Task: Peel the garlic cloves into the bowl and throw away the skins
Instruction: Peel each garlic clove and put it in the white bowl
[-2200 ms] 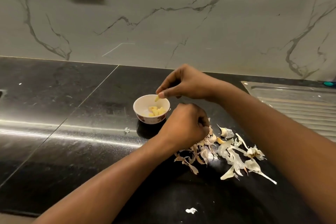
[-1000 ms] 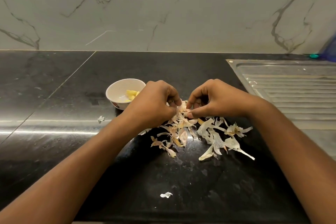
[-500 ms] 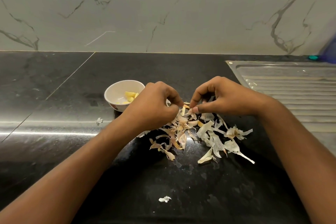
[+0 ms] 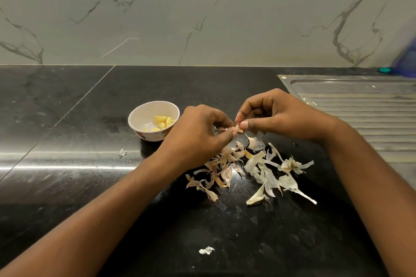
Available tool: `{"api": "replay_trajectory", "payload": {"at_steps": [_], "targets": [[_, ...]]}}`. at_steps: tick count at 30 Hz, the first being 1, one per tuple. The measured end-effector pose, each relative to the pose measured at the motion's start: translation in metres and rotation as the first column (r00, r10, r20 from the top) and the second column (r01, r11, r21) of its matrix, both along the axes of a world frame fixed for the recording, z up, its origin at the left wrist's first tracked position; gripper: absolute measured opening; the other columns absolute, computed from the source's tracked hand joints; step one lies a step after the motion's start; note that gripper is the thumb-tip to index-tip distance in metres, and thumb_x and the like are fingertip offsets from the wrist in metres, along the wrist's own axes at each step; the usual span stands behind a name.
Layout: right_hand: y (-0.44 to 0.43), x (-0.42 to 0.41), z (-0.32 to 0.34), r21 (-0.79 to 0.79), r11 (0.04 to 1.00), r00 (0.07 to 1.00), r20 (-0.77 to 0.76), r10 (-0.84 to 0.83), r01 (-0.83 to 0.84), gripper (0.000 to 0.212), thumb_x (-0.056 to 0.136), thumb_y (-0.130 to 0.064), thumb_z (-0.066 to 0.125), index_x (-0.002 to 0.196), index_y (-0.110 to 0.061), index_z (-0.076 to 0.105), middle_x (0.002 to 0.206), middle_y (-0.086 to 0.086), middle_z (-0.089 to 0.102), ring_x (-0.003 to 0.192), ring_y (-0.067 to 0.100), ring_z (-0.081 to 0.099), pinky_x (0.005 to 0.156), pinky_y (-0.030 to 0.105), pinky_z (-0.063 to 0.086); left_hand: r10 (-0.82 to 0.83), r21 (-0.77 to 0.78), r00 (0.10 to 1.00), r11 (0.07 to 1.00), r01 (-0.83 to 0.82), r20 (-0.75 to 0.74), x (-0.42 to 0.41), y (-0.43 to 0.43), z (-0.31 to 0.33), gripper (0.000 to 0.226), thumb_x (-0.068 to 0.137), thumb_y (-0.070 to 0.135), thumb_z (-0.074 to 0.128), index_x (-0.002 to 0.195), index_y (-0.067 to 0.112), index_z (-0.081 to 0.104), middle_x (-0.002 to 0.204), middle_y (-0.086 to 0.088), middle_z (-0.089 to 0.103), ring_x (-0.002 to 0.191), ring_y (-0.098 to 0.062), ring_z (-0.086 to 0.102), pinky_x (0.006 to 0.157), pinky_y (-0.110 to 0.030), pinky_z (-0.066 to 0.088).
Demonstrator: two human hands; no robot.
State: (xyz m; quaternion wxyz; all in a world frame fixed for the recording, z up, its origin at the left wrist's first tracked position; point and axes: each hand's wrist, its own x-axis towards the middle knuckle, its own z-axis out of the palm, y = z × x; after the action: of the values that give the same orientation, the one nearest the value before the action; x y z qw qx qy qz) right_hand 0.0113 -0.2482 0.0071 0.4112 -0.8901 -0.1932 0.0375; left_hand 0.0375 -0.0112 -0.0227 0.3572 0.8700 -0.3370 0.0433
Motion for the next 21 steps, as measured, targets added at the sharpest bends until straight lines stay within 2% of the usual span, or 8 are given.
{"api": "replay_trajectory", "payload": {"at_steps": [4, 8, 11, 15, 16, 19, 21], "targets": [[-0.002, 0.001, 0.001, 0.052, 0.997, 0.998, 0.031, -0.062, 0.06, 0.008, 0.1, -0.011, 0.072, 0.107, -0.013, 0.076, 0.092, 0.004, 0.08, 0.078, 0.017, 0.072, 0.068, 0.027, 0.057, 0.014, -0.054, 1.0, 0.998, -0.015, -0.018, 0.002, 0.003, 0.003, 0.015, 0.095, 0.036, 0.077, 0.1, 0.024, 0.084, 0.075, 0.016, 0.073, 0.056, -0.006, 0.061, 0.048, -0.016, 0.043], [-0.005, 0.0, 0.001, 0.009, 0.996, 0.996, 0.001, -0.092, 0.092, 0.01, 0.09, -0.012, 0.084, 0.098, -0.012, 0.078, 0.087, 0.002, 0.08, 0.077, 0.013, 0.075, 0.07, 0.024, 0.059, 0.032, -0.13, 0.997, 0.991, -0.041, -0.07, 0.005, 0.007, 0.006, 0.016, 0.097, 0.035, 0.075, 0.1, 0.023, 0.085, 0.071, 0.014, 0.073, 0.06, -0.002, 0.065, 0.049, -0.015, 0.044], [-0.002, -0.003, 0.001, 0.012, 0.999, 0.998, -0.047, -0.039, 0.039, 0.014, 0.088, -0.02, 0.086, 0.099, -0.011, 0.082, 0.089, 0.006, 0.082, 0.084, 0.021, 0.079, 0.077, 0.029, 0.064, 0.029, -0.163, 0.993, 0.986, -0.047, -0.112, 0.006, 0.006, 0.006, 0.018, 0.099, 0.032, 0.073, 0.103, 0.019, 0.084, 0.066, 0.017, 0.068, 0.059, 0.004, 0.063, 0.051, -0.009, 0.042], [0.001, -0.005, 0.004, 0.029, 0.998, 0.998, 0.027, -0.065, 0.064, 0.016, 0.091, -0.028, 0.082, 0.098, -0.013, 0.084, 0.086, 0.004, 0.082, 0.081, 0.018, 0.078, 0.067, 0.024, 0.06, 0.012, -0.186, 0.988, 0.982, -0.041, -0.154, 0.006, 0.005, 0.006, 0.021, 0.101, 0.033, 0.069, 0.105, 0.018, 0.082, 0.069, 0.01, 0.072, 0.057, -0.001, 0.064, 0.053, -0.014, 0.046], [0.001, -0.006, 0.004, 0.049, 0.996, 0.996, 0.039, -0.076, 0.074, 0.015, 0.089, -0.026, 0.084, 0.096, -0.013, 0.084, 0.089, 0.005, 0.082, 0.084, 0.021, 0.079, 0.069, 0.027, 0.062, 0.007, -0.196, 0.986, 0.98, -0.04, -0.166, 0.006, 0.005, 0.006, 0.019, 0.102, 0.032, 0.069, 0.106, 0.018, 0.082, 0.072, 0.006, 0.073, 0.058, -0.003, 0.065, 0.054, -0.018, 0.049], [0.004, -0.007, 0.003, 0.146, 0.987, 0.996, 0.04, -0.079, 0.073, 0.02, 0.083, -0.017, 0.09, 0.099, -0.011, 0.08, 0.1, 0.008, 0.082, 0.096, 0.031, 0.08, 0.087, 0.05, 0.066, -0.015, -0.229, 0.982, 0.973, -0.029, -0.186, 0.006, 0.007, 0.006, 0.014, 0.101, 0.026, 0.071, 0.106, 0.021, 0.082, 0.073, 0.0, 0.075, 0.061, -0.011, 0.067, 0.057, -0.025, 0.055], [0.005, -0.006, 0.002, 0.176, 0.982, 0.995, 0.049, -0.084, 0.074, 0.025, 0.084, -0.017, 0.09, 0.106, -0.011, 0.078, 0.102, 0.006, 0.082, 0.095, 0.028, 0.08, 0.088, 0.05, 0.066, -0.034, -0.259, 0.979, 0.966, -0.02, -0.202, 0.006, 0.008, 0.006, 0.012, 0.099, 0.027, 0.073, 0.104, 0.022, 0.083, 0.075, -0.002, 0.076, 0.064, -0.015, 0.068, 0.058, -0.028, 0.057]]}}
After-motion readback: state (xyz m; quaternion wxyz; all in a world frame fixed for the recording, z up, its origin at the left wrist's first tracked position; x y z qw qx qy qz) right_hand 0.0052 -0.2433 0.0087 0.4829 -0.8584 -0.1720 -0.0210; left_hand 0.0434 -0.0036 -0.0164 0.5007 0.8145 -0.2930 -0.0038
